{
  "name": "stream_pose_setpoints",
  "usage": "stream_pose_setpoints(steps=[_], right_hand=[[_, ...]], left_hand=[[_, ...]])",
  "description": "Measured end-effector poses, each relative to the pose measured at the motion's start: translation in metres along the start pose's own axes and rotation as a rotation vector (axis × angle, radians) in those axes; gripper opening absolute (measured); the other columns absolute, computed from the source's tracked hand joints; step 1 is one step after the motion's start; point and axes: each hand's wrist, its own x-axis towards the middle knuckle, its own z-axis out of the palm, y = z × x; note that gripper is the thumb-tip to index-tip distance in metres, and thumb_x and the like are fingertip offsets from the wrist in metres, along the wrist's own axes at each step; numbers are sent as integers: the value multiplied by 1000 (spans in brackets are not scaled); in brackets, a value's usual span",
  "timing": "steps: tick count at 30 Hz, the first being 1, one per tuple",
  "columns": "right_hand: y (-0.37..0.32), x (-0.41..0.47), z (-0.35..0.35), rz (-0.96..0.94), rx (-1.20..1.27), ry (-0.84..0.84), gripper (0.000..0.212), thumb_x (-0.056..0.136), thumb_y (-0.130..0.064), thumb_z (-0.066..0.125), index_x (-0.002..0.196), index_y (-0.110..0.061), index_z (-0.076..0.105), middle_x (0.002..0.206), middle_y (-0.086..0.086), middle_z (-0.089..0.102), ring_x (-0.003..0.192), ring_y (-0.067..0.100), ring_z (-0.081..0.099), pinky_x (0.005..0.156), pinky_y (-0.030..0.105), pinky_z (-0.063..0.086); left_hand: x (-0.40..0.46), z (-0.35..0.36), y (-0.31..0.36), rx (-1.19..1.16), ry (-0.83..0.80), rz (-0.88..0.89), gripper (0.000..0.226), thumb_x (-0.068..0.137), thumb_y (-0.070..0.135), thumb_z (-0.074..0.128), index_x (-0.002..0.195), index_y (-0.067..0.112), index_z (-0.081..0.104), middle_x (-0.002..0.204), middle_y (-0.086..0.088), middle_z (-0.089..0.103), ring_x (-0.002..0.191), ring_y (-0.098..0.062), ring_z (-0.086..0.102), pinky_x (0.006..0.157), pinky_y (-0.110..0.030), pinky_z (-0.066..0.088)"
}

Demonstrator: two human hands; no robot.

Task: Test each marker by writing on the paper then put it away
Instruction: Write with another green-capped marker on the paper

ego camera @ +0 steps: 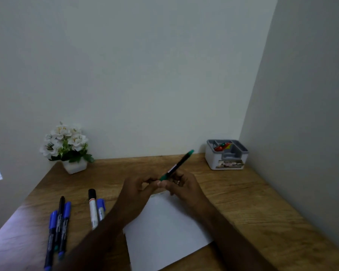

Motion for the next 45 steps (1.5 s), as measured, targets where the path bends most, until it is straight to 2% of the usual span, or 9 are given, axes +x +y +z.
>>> stream_pose_setpoints(steps=[5, 8, 13, 16, 19, 22, 29, 37, 45], right_hand=[[-1, 4, -9, -9, 44, 71, 14, 97, -10, 60, 101, 0, 68, 103, 13, 75, 95, 21, 70, 83, 27, 53], [-7, 8, -14, -32, 61, 241, 11, 101, -10, 52, 100, -6, 63, 94, 11, 75, 89, 20, 72, 76, 29, 56], [-28, 23, -66, -91, -479, 514, 8, 96, -20, 60, 99, -17, 66, 81, -6, 66, 71, 1, 60, 64, 20, 47], [-51, 39, -115, -103, -762, 541, 13, 92, -24, 66, 99, -14, 71, 84, -2, 72, 71, 8, 65, 64, 22, 52], [-77, 57, -154, -7, -1025, 487, 16, 89, -25, 67, 94, -12, 75, 81, 1, 73, 63, 9, 67, 61, 19, 56], [-86, 79, -177, 115, -1226, 361, 19, 83, -22, 68, 91, -8, 77, 86, 8, 76, 75, 20, 69, 71, 30, 59], [-75, 120, -173, 207, -1293, 176, 28, 73, -28, 78, 90, -6, 72, 87, 12, 72, 80, 24, 68, 71, 37, 60], [-93, 120, -174, 88, -1146, 421, 22, 76, -21, 73, 80, 0, 72, 75, 10, 70, 75, 23, 65, 69, 36, 60], [-68, 124, -171, 255, -1293, 183, 30, 75, -32, 78, 90, -7, 70, 90, 12, 71, 80, 24, 68, 70, 34, 59]], left_hand=[[13, 9, 1, -87, -20, -61, 9, 83, 6, 72, 84, 15, 76, 83, 3, 75, 82, -12, 71, 71, -21, 53], [30, 17, 1, 65, -63, -71, 8, 86, 20, 71, 78, 21, 74, 78, 9, 73, 76, -4, 66, 65, -18, 47], [75, 33, 1, 357, -212, 11, 21, 88, 35, 67, 75, 18, 69, 72, 6, 68, 69, -5, 61, 63, -20, 43], [102, 46, 3, 407, -269, 40, 23, 88, 36, 67, 80, 14, 69, 75, 3, 68, 72, -10, 61, 66, -26, 47], [126, 63, 2, 471, -305, 68, 25, 89, 38, 65, 83, 14, 70, 80, 0, 69, 75, -14, 62, 72, -33, 52], [142, 77, 2, 481, -345, 62, 25, 89, 40, 64, 86, 16, 70, 84, 1, 69, 77, -14, 63, 77, -38, 54], [153, 88, -1, 527, -388, 59, 30, 89, 42, 63, 85, 13, 71, 82, 0, 70, 76, -15, 64, 75, -38, 55], [158, 84, -7, 533, -396, 51, 32, 89, 41, 63, 84, 11, 70, 80, -2, 70, 75, -16, 64, 74, -36, 54], [159, 90, -4, 502, -408, 37, 30, 88, 42, 64, 85, 13, 71, 81, -1, 70, 76, -14, 64, 76, -39, 56]])
